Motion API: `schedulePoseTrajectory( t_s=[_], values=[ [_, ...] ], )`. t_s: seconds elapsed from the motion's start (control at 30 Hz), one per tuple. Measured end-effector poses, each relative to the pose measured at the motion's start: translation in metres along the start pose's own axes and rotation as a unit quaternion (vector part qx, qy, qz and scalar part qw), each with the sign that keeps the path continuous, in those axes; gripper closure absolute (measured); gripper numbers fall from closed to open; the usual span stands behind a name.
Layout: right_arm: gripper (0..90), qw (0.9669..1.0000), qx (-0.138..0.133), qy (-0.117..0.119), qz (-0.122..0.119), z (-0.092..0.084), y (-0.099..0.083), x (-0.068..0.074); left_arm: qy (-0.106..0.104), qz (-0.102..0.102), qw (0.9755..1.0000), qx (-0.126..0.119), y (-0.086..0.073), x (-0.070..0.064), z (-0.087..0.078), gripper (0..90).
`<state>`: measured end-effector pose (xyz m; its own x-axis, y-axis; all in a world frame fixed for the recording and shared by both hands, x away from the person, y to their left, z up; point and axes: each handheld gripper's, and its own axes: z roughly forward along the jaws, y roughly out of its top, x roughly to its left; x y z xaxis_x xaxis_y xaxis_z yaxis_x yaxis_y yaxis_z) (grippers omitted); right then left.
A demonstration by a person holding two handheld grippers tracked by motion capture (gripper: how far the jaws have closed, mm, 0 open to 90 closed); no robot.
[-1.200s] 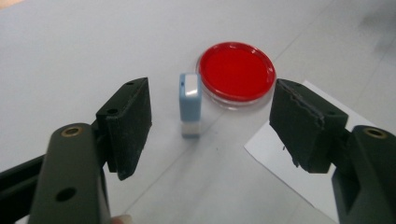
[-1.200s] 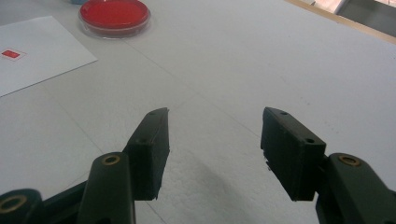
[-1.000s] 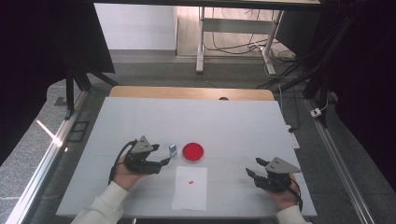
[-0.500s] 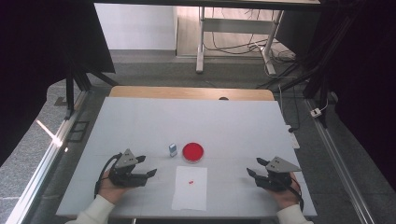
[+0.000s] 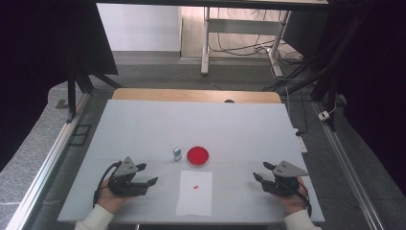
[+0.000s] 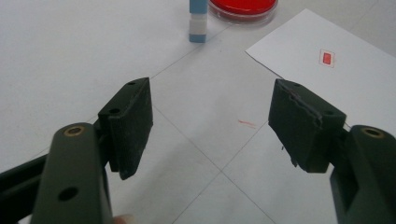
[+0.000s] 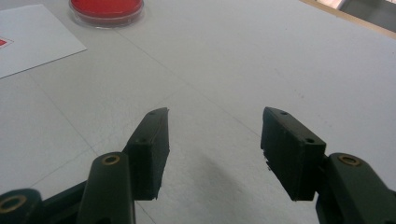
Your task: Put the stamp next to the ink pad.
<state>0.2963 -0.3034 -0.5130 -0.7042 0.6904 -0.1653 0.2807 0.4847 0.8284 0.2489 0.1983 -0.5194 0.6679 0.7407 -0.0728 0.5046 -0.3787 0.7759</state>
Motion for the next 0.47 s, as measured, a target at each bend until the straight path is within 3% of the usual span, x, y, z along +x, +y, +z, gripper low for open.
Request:
schedulePoseTrajectory(
  t_s=[0.47],
  values=[
    [41.6,1.0,0.003,-0.001,-0.002,-0.0003,0.0003,0.0007,0.001,0.0,1.0,0.002,-0.0002,0.0004,0.0009,30.7]
  ],
)
